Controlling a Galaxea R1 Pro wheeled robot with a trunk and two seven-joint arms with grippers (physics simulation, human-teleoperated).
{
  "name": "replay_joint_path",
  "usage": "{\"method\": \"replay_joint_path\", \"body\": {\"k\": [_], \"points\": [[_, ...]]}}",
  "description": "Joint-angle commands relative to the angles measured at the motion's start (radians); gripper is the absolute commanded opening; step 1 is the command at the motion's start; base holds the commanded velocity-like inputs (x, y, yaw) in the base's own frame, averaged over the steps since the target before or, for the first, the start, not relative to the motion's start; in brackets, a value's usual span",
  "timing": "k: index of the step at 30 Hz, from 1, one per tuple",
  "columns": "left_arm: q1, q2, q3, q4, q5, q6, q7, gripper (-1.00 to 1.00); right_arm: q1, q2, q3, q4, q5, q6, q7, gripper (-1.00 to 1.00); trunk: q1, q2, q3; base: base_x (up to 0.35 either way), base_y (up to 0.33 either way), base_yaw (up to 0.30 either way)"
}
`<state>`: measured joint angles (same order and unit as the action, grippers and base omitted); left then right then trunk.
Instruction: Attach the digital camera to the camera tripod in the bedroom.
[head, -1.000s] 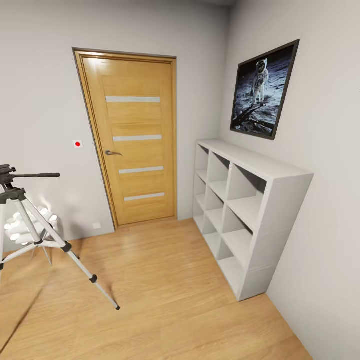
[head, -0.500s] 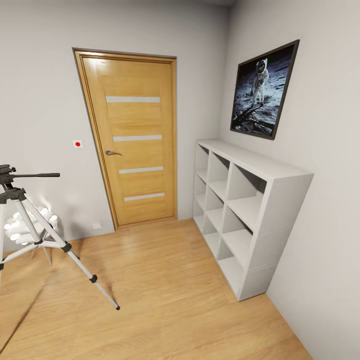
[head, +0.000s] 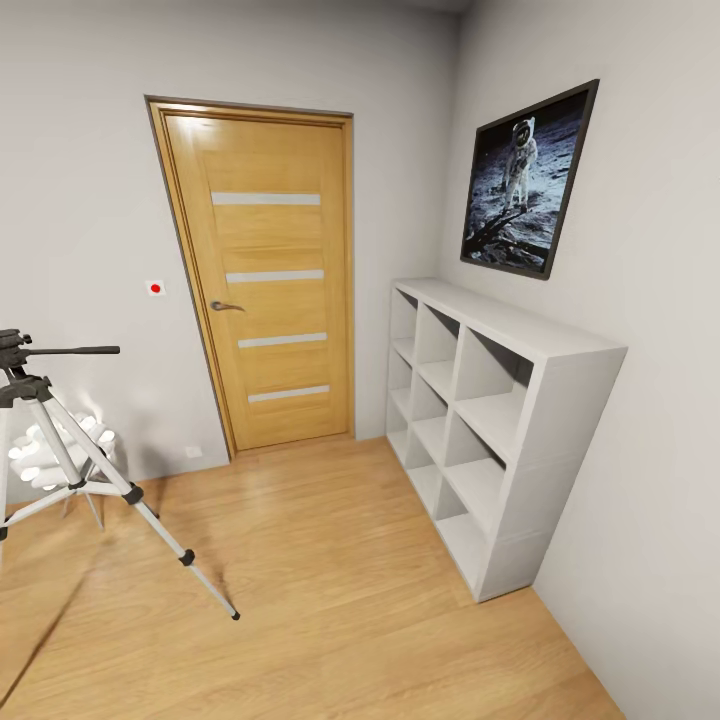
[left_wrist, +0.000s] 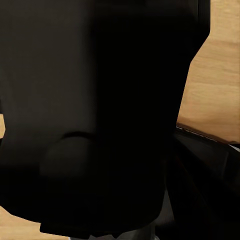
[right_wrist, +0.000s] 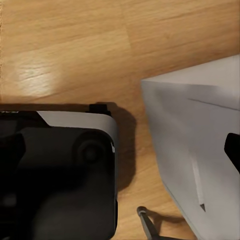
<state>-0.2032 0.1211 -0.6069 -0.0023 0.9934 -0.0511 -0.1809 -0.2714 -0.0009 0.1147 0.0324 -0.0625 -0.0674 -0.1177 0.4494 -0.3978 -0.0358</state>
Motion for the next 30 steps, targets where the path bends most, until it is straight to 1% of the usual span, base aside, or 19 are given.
{"method": "replay_joint_path", "body": {"k": [1, 12, 19, 30], "points": [[-0.001, 0.000, -0.008, 0.001, 0.007, -0.003, -0.003, -1.00, -0.002, 0.001, 0.008, 0.004, -0.007, -0.006, -0.002, 1.00, 0.001, -0.002, -0.002, 0.000, 0.000, 0.000], [-0.001, 0.000, -0.008, 0.001, 0.007, -0.004, -0.003, -1.00, -0.002, 0.006, 0.008, 0.003, -0.007, 0.017, -0.004, 1.00, 0.001, -0.002, -0.002, 0.000, 0.000, 0.000], [-0.001, -0.001, -0.008, 0.001, 0.005, -0.005, -0.003, -1.00, 0.001, 0.006, 0.008, 0.003, -0.005, 0.012, -0.003, 1.00, 0.001, -0.002, -0.002, 0.000, 0.000, 0.014], [-0.001, -0.002, -0.008, 0.001, 0.005, -0.006, -0.003, -1.00, 0.003, 0.003, 0.008, 0.003, -0.005, 0.007, -0.003, 1.00, 0.001, -0.002, -0.002, 0.000, 0.000, 0.227]]}}
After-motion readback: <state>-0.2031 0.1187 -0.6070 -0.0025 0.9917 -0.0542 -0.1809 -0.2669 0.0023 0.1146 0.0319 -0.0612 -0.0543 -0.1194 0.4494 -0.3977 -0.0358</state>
